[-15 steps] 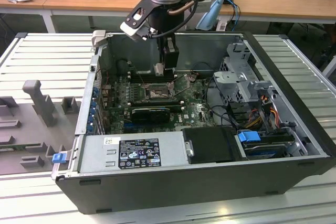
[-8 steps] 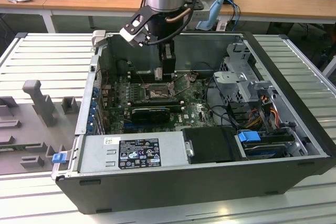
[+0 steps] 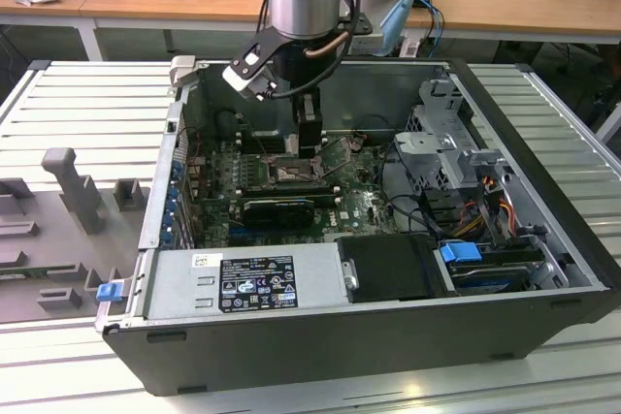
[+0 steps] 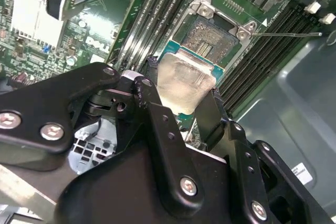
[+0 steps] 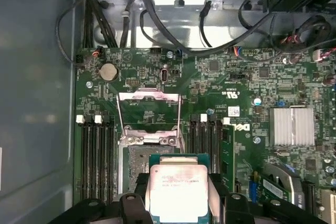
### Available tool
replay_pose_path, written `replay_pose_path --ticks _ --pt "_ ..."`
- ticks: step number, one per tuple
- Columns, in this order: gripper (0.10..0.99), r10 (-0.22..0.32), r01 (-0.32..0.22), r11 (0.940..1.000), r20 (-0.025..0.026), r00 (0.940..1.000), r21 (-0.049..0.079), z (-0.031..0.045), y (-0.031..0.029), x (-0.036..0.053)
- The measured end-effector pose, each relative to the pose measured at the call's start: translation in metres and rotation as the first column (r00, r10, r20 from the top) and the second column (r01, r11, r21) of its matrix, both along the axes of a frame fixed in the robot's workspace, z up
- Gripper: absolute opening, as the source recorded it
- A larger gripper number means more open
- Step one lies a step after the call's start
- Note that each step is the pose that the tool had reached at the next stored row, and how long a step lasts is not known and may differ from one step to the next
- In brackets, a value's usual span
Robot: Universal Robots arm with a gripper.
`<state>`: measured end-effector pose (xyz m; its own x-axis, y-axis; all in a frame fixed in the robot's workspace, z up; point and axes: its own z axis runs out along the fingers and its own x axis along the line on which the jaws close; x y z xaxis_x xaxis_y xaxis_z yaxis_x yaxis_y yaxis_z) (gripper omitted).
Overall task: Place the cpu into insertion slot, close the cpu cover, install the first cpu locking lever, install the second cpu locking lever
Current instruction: 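Place the cpu into insertion slot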
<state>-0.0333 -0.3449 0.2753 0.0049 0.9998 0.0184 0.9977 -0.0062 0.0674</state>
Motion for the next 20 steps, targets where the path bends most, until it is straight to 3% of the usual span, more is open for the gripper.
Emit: replay_pose_path --ticks 6,16,20 --pt "0.525 0.000 0.000 1.0000 0.0001 1.0000 0.001 -0.0064 0.0121 0.0000" --pt "0.525 0.000 0.000 1.0000 0.0000 1.0000 0.001 -0.0251 0.0147 -0.0027" --pt "0.525 0.003 -0.003 1.0000 0.0000 1.0000 0.001 -0.0379 0.0150 -0.0096"
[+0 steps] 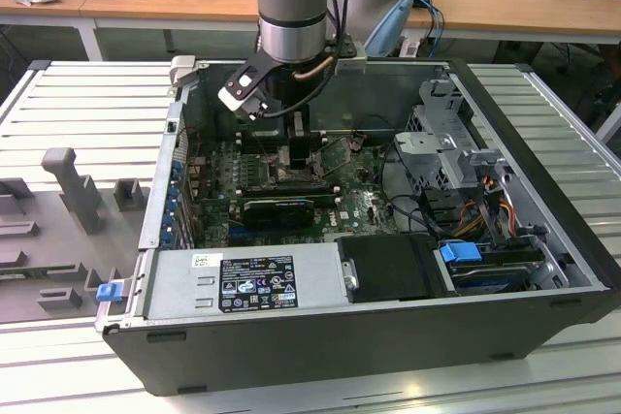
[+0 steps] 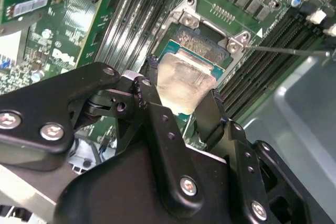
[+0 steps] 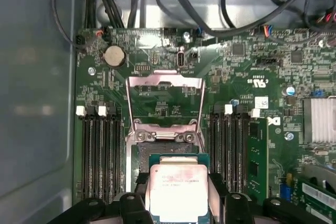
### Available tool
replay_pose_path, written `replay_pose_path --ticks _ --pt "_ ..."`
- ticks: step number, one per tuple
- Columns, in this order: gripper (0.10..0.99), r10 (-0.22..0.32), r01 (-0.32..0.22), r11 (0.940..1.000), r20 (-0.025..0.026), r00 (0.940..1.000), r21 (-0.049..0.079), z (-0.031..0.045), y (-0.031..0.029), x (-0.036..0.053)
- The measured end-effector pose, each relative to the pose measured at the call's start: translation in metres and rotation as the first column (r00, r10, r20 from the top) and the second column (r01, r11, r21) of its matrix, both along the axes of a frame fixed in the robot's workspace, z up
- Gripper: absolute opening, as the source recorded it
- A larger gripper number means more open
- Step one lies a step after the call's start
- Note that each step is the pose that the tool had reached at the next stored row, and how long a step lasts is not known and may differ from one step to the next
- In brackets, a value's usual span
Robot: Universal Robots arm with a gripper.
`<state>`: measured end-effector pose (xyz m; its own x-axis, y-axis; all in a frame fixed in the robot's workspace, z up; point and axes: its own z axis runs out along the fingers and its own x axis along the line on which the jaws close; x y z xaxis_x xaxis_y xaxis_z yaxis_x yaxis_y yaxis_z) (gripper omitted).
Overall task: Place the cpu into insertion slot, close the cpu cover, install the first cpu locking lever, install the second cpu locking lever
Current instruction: 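Place the cpu into insertion slot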
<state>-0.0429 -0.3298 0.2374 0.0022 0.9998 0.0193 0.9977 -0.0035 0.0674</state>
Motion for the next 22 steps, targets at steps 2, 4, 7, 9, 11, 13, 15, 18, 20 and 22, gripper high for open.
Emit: replay_pose_path --ticks 2,4,7,9,11,13,15,18,20,22 --pt "0.525 0.008 -0.008 1.0000 0.0000 1.0000 0.000 -0.0042 0.0007 -0.0005" --pt "0.525 0.021 -0.021 0.9998 0.0001 0.9998 0.000 -0.0084 0.0015 -0.0005" --pt "0.525 0.020 -0.020 0.9998 -0.0001 0.9998 0.000 -0.0153 0.0050 -0.0005" --pt "0.525 0.014 -0.014 0.9999 0.0000 0.9999 0.001 -0.0192 0.0076 -0.0005" --pt "0.525 0.007 -0.007 1.0000 0.0000 1.0000 0.000 -0.0214 0.0084 -0.0005" --pt "0.525 0.000 0.000 1.0000 0.0000 1.0000 0.000 -0.0230 0.0086 -0.0004" --pt "0.525 -0.001 0.001 1.0000 0.0000 1.0000 0.000 -0.0247 0.0088 -0.0005" --pt "0.525 -0.001 0.001 1.0000 0.0000 1.0000 0.000 -0.0276 0.0088 -0.0005" --pt "0.525 -0.001 0.001 1.0000 0.0000 1.0000 0.000 -0.0288 0.0088 -0.0005" --pt "0.525 -0.002 0.002 1.0000 0.0000 1.0000 0.000 -0.0307 0.0093 -0.0006"
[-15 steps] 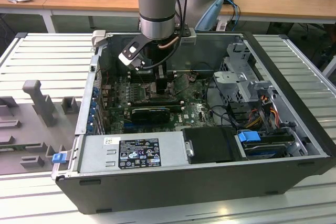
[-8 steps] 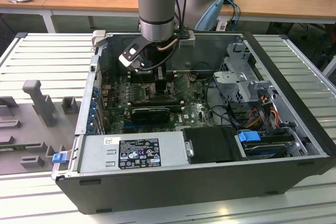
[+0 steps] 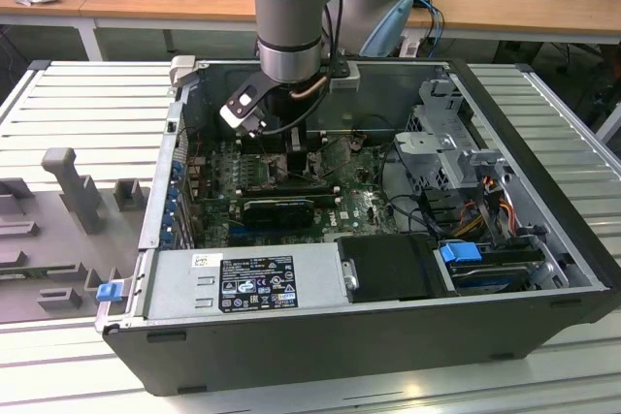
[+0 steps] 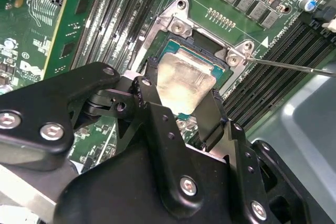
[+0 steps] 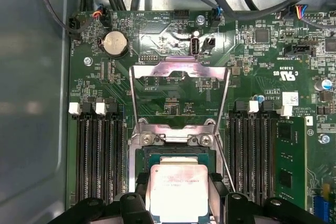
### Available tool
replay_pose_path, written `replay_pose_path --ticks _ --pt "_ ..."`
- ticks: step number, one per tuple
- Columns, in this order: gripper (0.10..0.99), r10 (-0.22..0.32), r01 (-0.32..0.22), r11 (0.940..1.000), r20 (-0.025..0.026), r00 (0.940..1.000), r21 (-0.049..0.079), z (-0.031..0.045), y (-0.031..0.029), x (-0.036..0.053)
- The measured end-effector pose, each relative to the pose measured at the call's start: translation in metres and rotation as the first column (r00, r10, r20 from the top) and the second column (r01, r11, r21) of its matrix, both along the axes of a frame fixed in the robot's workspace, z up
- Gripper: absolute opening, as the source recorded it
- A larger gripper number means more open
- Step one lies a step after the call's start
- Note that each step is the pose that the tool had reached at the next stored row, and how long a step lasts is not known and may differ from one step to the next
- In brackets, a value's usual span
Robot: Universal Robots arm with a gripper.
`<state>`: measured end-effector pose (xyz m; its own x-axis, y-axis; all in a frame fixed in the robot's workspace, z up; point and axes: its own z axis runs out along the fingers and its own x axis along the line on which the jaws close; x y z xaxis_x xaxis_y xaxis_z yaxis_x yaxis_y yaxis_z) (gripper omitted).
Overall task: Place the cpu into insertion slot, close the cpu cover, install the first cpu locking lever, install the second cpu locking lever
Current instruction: 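Place the cpu into insertion slot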
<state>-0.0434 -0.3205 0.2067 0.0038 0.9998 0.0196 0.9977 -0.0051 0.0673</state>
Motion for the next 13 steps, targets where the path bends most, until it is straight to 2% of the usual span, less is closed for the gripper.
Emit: replay_pose_path --ticks 8,13 --pt "0.525 -0.003 0.003 1.0000 0.0000 1.0000 0.000 -0.0049 0.0015 0.0005" --pt "0.525 -0.003 0.003 1.0000 -0.0001 1.0000 0.000 -0.0052 0.0015 0.0005"
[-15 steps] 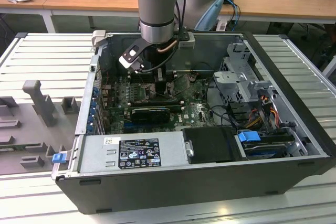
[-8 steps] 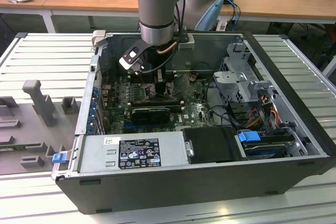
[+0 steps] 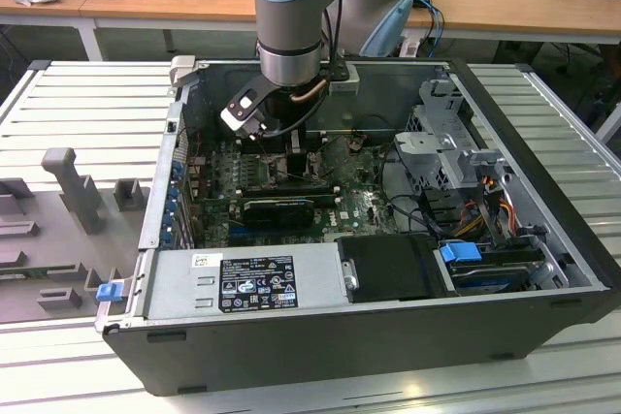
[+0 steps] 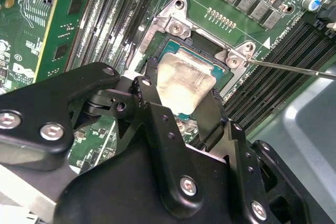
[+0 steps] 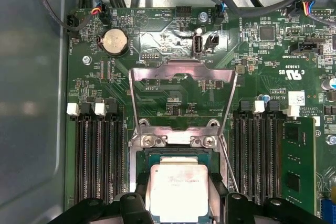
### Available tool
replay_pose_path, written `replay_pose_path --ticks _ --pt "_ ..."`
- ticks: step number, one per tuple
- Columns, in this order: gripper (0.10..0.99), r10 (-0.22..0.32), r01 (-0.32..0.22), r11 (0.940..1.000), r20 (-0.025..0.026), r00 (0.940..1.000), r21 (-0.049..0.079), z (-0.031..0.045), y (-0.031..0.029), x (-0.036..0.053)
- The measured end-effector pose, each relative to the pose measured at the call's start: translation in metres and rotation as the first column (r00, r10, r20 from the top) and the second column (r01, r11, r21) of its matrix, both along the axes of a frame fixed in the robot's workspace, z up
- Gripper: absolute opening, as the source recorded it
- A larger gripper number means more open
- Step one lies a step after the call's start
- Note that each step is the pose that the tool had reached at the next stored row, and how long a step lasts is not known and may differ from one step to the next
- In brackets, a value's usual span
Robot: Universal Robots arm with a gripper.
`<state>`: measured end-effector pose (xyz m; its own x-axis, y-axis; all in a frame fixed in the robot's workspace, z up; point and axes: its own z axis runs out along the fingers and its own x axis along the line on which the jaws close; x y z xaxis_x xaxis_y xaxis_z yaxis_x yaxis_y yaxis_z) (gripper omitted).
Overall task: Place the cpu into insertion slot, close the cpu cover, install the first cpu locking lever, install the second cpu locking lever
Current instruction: 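Place the cpu into insertion slot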
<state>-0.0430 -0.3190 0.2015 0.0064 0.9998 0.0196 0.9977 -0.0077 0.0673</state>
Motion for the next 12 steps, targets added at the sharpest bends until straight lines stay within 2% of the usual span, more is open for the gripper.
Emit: replay_pose_path --ticks 4,5,12 --pt "0.537 0.000 0.000 1.0000 0.0000 1.0000 0.000 -0.0001 0.0000 0.0000" --pt "0.600 0.000 0.000 1.0000 0.0001 1.0000 0.000 -0.0001 0.0000 0.0000" --pt "0.600 0.000 0.000 1.0000 0.0000 1.0000 0.001 0.0064 0.0000 0.0000"
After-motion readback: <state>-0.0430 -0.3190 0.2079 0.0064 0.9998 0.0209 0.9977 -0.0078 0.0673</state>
